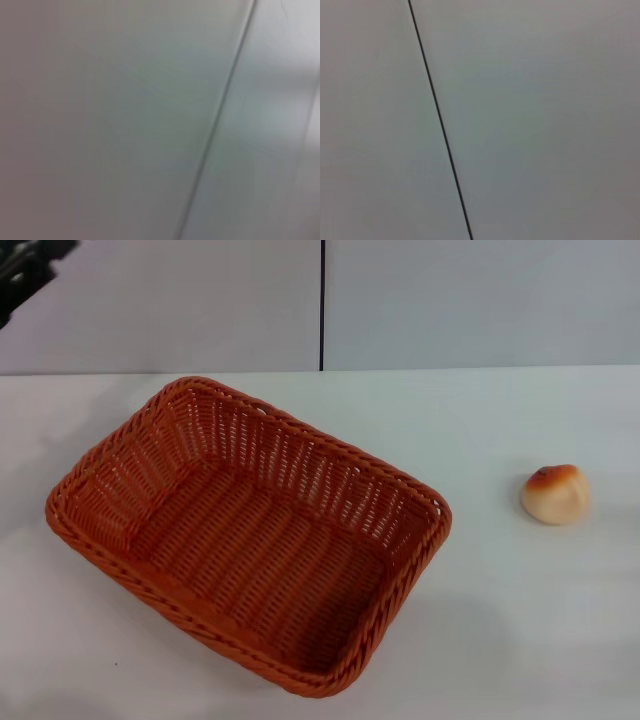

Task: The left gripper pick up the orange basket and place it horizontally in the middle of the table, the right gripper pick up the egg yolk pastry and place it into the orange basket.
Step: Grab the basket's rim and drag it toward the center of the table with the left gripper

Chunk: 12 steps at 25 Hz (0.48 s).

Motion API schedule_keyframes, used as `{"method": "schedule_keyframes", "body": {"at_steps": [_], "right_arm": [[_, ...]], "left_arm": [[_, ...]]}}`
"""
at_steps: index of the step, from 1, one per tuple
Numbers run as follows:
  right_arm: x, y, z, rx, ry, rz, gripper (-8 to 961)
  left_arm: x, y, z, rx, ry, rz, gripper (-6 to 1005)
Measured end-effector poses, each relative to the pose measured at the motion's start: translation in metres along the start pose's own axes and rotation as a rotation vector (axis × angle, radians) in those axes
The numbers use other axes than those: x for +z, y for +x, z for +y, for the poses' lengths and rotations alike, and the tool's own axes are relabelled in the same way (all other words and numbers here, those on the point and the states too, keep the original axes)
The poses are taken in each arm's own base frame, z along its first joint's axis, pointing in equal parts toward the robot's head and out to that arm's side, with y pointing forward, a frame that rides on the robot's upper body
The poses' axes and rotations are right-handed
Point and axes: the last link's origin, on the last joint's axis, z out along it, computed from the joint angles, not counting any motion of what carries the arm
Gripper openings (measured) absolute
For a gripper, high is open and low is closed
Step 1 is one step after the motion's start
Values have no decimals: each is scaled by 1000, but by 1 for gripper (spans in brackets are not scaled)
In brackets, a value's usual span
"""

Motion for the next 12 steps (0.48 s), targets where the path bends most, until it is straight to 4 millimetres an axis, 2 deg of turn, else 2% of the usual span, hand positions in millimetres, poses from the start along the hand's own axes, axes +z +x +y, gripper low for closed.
{"method": "schedule_keyframes", "body": {"at_steps": [3, 4, 5, 9, 12], "right_arm": [[0, 0, -2, -4, 9, 4, 666], [0, 0, -3, -6, 10, 4, 666], [0, 0, -3, -6, 10, 4, 666], [-1, 0, -6, -13, 17, 13, 666], [0, 2, -7, -15, 24, 27, 666]], "left_arm": [[20, 14, -1, -12, -78, -165, 801], [34, 22, -1, -11, -121, -284, 801], [34, 22, -1, -11, -121, -284, 800], [64, 32, 7, 44, -135, -581, 800], [81, 34, 11, 102, -94, -726, 800]]}}
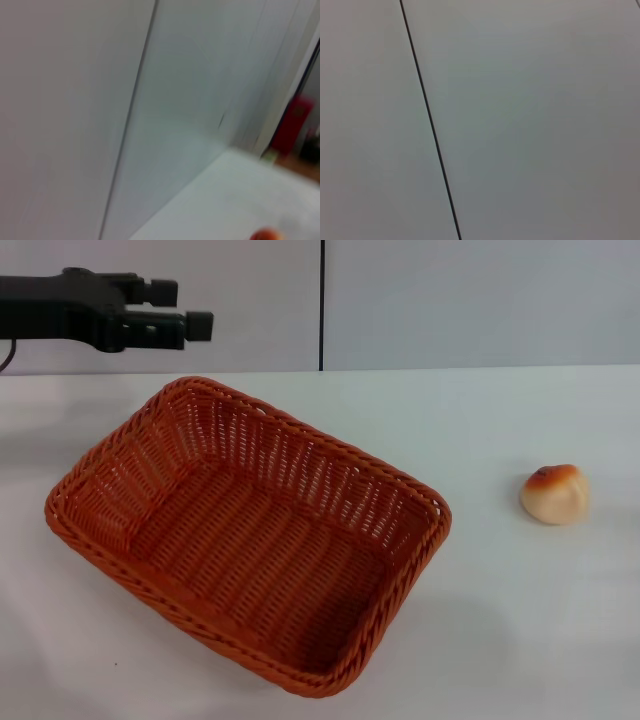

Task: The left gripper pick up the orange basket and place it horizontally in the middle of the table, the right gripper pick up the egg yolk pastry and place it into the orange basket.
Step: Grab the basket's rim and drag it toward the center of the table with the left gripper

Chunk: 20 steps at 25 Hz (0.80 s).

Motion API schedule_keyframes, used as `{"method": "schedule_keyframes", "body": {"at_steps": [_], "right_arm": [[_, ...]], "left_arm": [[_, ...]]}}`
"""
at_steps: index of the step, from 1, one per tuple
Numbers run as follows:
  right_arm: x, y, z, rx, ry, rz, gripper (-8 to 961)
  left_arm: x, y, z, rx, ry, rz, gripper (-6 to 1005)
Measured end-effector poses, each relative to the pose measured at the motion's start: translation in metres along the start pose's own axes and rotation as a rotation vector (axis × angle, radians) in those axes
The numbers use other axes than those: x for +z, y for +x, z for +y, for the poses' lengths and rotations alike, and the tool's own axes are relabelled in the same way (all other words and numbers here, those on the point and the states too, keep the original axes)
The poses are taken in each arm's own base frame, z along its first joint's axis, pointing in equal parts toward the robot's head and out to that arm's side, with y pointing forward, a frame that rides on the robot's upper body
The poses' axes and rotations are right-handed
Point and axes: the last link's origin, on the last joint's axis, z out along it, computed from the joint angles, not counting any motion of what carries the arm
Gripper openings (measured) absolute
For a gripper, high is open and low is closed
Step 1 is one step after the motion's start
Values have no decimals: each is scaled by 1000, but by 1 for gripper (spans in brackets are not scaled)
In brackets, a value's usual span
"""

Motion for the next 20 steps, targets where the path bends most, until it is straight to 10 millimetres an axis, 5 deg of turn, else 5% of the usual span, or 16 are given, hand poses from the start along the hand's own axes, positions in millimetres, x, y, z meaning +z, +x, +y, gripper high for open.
{"method": "schedule_keyframes", "body": {"at_steps": [8, 20], "right_arm": [[1, 2, -2, -5, 9, 17, 665], [5, 3, -4, -13, 16, 27, 665]], "left_arm": [[12, 10, -6, 25, 104, -179, 800], [3, -10, -18, -23, 228, -343, 799]]}}
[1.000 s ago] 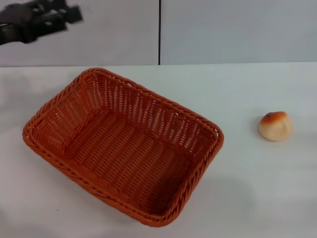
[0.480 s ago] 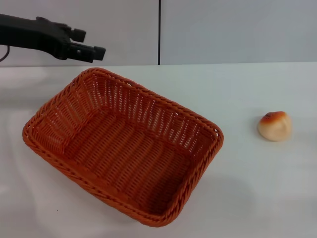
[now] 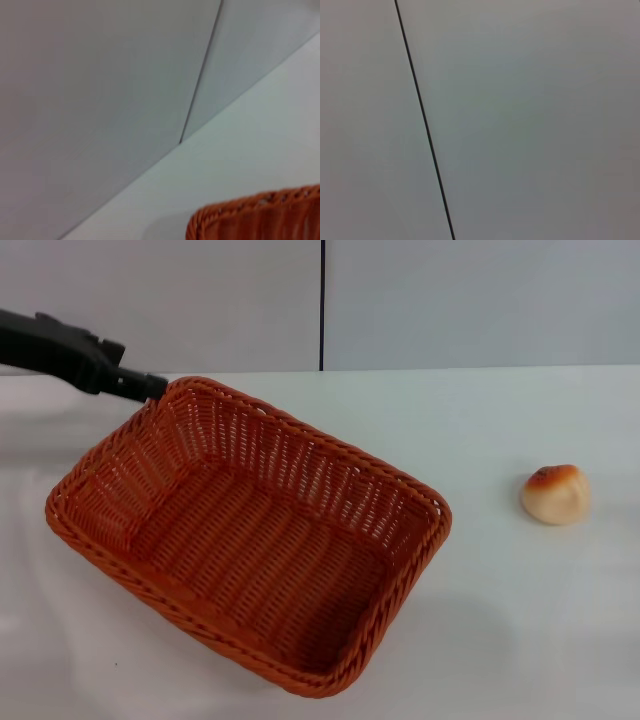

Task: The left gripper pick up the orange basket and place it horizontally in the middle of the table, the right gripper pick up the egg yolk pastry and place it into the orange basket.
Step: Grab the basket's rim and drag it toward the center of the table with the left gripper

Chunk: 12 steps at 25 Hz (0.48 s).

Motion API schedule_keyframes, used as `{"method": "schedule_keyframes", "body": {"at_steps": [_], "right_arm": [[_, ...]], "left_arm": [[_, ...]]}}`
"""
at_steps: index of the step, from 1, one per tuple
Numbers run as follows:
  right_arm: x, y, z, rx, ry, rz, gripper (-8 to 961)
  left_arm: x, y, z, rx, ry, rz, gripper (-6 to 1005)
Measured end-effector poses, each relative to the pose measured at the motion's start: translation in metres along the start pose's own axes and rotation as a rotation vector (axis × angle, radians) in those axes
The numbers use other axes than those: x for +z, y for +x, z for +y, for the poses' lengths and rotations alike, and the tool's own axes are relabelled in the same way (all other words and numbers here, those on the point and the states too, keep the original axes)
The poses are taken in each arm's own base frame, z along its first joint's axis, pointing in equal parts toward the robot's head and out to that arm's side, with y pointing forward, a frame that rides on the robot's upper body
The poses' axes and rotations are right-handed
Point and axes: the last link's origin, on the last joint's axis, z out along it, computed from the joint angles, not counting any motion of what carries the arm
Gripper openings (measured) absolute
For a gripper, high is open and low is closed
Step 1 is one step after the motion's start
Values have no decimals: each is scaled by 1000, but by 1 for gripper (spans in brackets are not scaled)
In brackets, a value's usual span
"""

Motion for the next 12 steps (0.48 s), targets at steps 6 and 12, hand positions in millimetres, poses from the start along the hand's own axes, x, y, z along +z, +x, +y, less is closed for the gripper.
{"method": "schedule_keyframes", "body": {"at_steps": [6, 12], "right_arm": [[5, 1, 4, 0, -17, 3, 665], [8, 2, 4, 1, -18, 11, 666]], "left_arm": [[3, -10, -2, -9, 19, -55, 799], [9, -8, 0, 16, 20, -49, 799]]}}
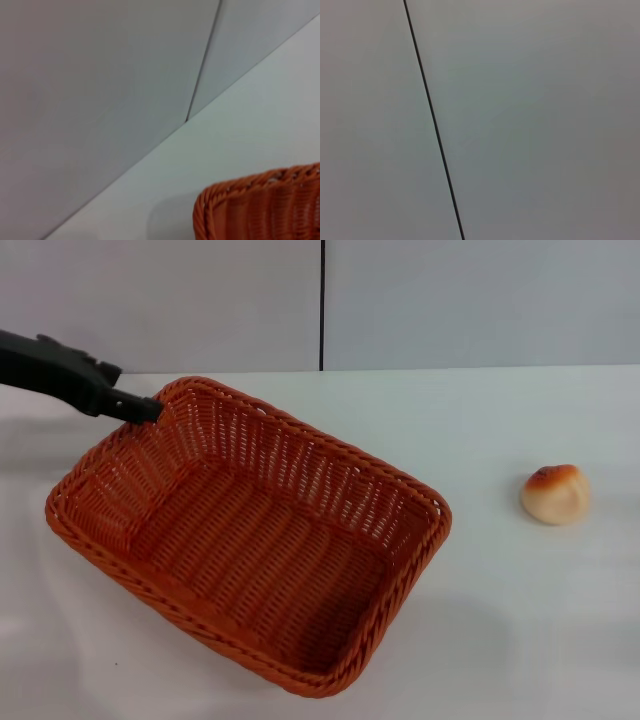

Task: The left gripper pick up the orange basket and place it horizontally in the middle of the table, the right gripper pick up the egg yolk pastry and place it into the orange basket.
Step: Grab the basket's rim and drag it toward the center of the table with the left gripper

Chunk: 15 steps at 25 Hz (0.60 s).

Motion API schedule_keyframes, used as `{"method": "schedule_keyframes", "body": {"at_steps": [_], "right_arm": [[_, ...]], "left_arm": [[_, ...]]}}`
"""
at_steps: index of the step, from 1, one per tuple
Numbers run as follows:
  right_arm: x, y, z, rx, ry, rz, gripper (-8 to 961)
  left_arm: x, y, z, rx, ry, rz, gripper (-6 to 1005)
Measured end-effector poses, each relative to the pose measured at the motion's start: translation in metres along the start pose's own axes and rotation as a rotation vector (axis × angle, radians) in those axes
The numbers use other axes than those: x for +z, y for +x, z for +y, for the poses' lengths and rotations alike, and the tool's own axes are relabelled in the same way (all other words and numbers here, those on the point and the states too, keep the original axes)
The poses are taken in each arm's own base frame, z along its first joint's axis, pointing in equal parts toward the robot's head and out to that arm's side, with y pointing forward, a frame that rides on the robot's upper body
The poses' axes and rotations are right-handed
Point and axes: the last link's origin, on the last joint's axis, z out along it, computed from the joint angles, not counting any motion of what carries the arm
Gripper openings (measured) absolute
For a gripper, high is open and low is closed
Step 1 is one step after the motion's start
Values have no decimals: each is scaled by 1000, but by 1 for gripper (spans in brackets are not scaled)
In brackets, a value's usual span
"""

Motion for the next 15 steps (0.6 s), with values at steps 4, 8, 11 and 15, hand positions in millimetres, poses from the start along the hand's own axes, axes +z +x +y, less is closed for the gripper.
{"method": "schedule_keyframes", "body": {"at_steps": [4, 8, 11, 15], "right_arm": [[0, 1, 0, 0, 0, 5, 666], [-1, 2, 0, 2, 4, 14, 665], [-2, 4, 0, 5, 8, 24, 665], [-4, 5, 1, 6, 5, 30, 665]], "left_arm": [[17, 3, 4, 17, -13, -14, 799], [30, 2, 4, 15, -16, -22, 798], [36, 5, 4, 19, -14, -18, 798], [37, 7, 3, 22, -5, -6, 798]]}}
